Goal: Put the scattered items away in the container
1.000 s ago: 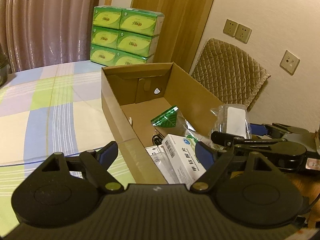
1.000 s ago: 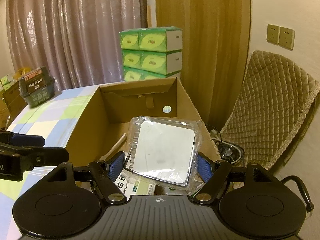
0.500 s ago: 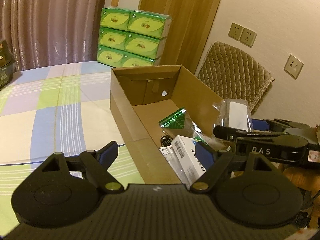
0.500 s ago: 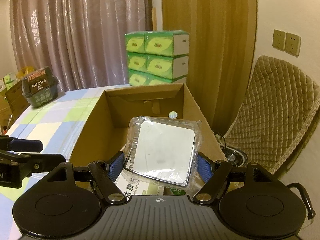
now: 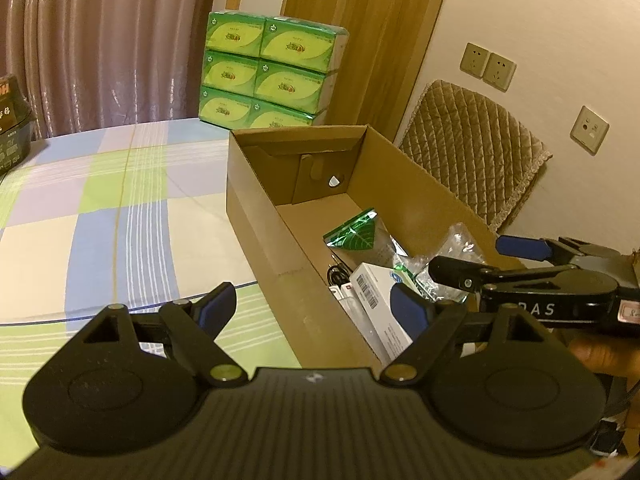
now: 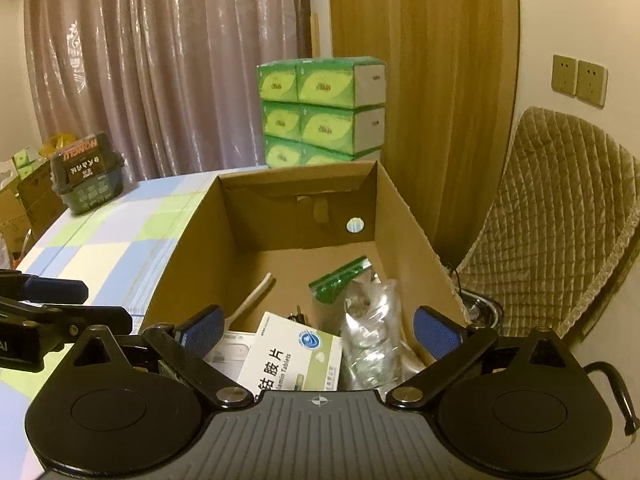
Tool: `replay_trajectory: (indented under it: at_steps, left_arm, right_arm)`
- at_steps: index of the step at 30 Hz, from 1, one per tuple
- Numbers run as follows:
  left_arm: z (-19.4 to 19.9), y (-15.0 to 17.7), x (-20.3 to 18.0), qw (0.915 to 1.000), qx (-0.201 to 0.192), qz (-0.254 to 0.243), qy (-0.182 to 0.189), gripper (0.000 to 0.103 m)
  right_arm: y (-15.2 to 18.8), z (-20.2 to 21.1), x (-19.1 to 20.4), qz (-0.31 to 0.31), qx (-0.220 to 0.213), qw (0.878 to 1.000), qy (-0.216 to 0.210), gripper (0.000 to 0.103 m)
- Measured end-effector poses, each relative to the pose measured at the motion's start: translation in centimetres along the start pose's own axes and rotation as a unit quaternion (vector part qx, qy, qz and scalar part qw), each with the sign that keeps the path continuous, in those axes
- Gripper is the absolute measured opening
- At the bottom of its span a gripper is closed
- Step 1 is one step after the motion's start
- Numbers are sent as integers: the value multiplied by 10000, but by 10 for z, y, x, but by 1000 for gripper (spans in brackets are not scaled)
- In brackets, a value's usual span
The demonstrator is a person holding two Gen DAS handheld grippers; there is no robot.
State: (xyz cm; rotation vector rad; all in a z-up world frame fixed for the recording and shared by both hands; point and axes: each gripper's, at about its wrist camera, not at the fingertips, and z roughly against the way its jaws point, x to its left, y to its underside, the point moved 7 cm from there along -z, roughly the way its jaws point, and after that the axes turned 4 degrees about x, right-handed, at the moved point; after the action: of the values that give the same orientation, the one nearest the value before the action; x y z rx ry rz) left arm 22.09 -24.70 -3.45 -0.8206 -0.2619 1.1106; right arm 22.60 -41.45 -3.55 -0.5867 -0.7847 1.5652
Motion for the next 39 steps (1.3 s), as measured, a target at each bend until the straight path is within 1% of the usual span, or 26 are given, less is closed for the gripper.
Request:
replay_trajectory:
  at_steps: [4,10,12,15,21,26,30,32,35,39]
  left_arm:
    - [3,1,0,10000,-31,-19,-49,83]
    - [16,5,4,9996,-140,-52,-229,93]
    - [22,7,6,9994,-191,-56,-291,98]
    - [33,9,7,9987,-288,-77,-405,102]
    - [59,19,10,9983,-344,34,-470,102]
    - [76,31,5,9983,-233,14,-528,102]
    - [90,39,-2,9991,-142,149,-384,102]
    - [97,43,-5,9989,-105,192,-411,102]
    - [109,49,-9,9980,-136,198,-577,102]
    - [127,55,-13,9950,-253,231,-936,102]
  right_arm:
    - [3,3,0,-31,40,10000,6,99]
    - [5,12,0,-104,50,9999,43,99]
    - [6,15,0,-114,57,9999,68,99]
    - [6,24,1,-137,57,9999,79,99]
    - [13,46,3,-256,130,9995,141,99]
    - [21,73,6,-294,168,9992,216,99]
    - [27,94,11,-339,172,9989,278,99]
    - [30,106,14,-313,159,9989,307,99]
    - [35,124,18,-251,108,9989,369,100]
    - [42,143,23,-225,84,9988,436,100]
